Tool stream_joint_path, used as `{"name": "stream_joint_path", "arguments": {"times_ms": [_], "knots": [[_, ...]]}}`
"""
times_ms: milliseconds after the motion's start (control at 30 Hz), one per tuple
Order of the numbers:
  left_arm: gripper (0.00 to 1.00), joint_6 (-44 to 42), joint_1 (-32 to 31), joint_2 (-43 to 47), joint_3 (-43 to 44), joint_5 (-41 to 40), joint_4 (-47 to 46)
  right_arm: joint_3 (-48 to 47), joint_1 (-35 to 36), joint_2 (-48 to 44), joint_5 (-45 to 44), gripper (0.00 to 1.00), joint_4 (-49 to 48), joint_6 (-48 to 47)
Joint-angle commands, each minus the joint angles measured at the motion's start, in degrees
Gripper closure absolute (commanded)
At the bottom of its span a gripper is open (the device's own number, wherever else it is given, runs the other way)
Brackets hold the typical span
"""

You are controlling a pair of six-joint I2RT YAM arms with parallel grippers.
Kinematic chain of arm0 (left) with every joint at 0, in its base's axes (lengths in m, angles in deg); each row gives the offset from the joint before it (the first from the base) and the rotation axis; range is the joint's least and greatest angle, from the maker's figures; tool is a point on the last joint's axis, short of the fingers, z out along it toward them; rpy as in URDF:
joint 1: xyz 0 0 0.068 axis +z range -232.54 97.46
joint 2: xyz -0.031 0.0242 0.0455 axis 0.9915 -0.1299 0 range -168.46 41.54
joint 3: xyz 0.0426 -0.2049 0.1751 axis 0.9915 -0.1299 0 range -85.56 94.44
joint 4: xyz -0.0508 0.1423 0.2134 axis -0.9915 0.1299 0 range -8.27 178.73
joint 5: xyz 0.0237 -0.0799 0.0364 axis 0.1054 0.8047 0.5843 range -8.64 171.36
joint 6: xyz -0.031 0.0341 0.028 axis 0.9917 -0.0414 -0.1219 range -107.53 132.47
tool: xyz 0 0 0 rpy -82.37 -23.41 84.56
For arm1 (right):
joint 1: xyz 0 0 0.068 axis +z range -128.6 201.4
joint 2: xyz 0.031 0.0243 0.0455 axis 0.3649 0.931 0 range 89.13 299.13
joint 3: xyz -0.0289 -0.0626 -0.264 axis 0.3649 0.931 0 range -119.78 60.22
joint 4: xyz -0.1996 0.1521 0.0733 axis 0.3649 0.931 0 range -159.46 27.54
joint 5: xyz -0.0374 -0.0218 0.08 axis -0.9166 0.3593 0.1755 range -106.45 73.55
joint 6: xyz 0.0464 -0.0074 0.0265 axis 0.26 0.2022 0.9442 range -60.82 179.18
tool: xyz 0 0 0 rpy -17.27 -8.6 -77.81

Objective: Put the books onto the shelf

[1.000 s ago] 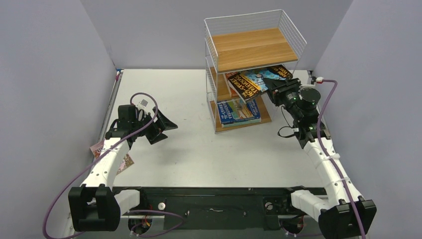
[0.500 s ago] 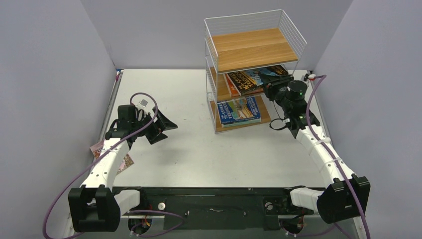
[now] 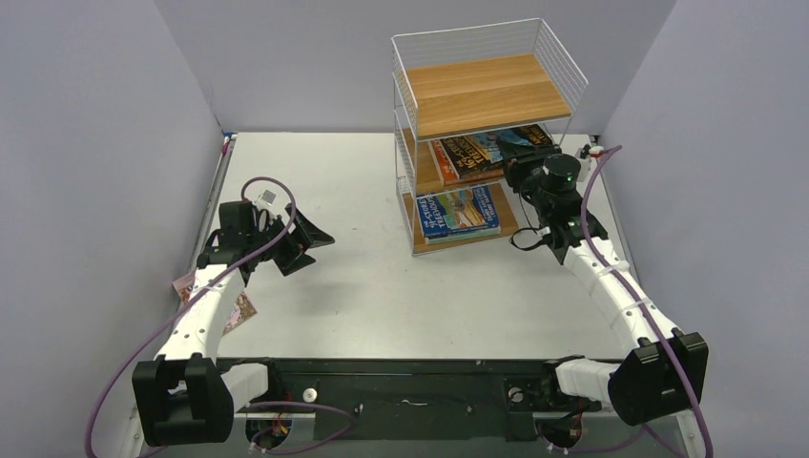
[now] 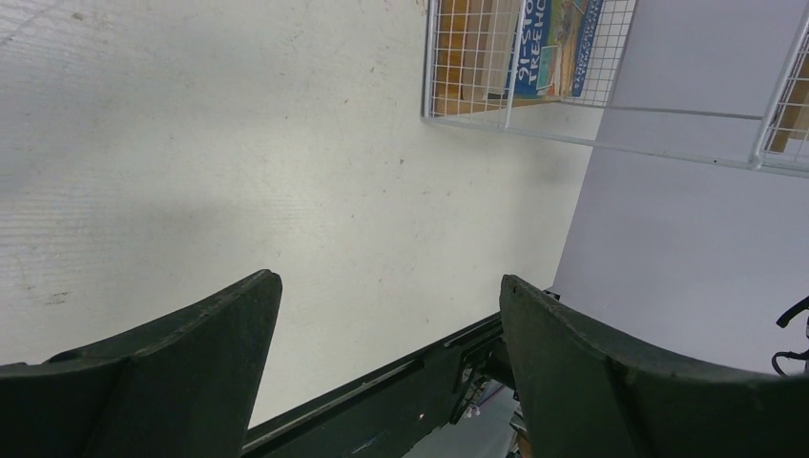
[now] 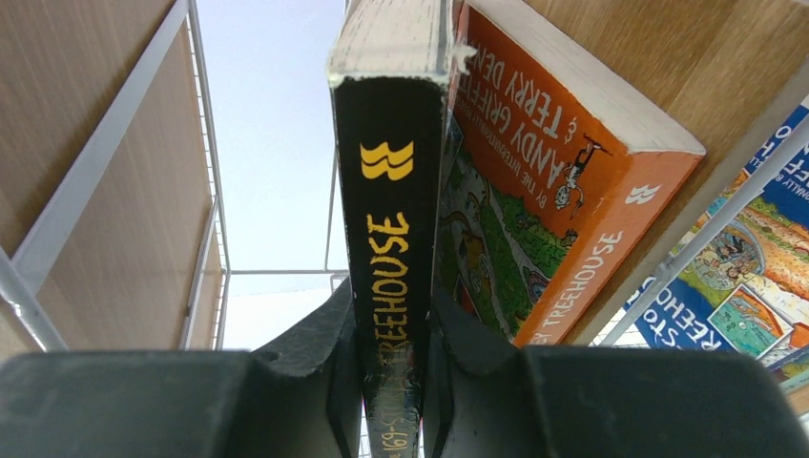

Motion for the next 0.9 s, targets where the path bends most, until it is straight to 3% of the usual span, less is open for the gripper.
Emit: {"name": "stream_joint_path", "arguments": {"times_ms": [0, 67, 100, 167, 233, 367, 700, 867], "knots": [[0.17, -1.60, 0.74, 1.06, -0.13, 0.99, -0.13, -3.59, 1.20, 1.24, -2.27, 1.00, -3.93, 1.40], [0.17, -1.77, 0.95, 1.32, -0.19, 1.07, -0.01, -3.68, 1.36, 1.66, -0.91, 0.80, -4.89, 1.81], [0.17, -1.93, 1.00, 1.36, -0.25, 1.33, -0.01, -3.86, 1.41, 1.70, -0.67, 0.65, -4.99, 1.79], [0.17, -2.38, 1.19, 1.51, -0.17, 1.34, 0.27, -3.87, 1.47, 1.57, -0.06, 0.47, -5.29, 1.36], [0.17, -2.59, 1.21, 1.63, -0.02, 1.18, 0.48, -3.68, 1.51, 1.12, 0.30, 0.35, -5.20, 1.03], [0.17, -2.63, 1.25, 1.37, -0.04, 1.21, 0.47, -3.33, 1.60, -0.39, 2.07, 0.21, -3.76, 0.23], [0.17, -2.05, 1.23, 0.73, -0.28, 1.64, -0.34, -2.04, 1.60, -3.15, 5.89, 0.17, 0.95, -3.02], [0.17, -1.96, 1.27, 0.71, -0.32, 1.60, -0.42, -0.77, 1.56, -3.44, 7.41, 0.21, 1.85, -3.49]]}}
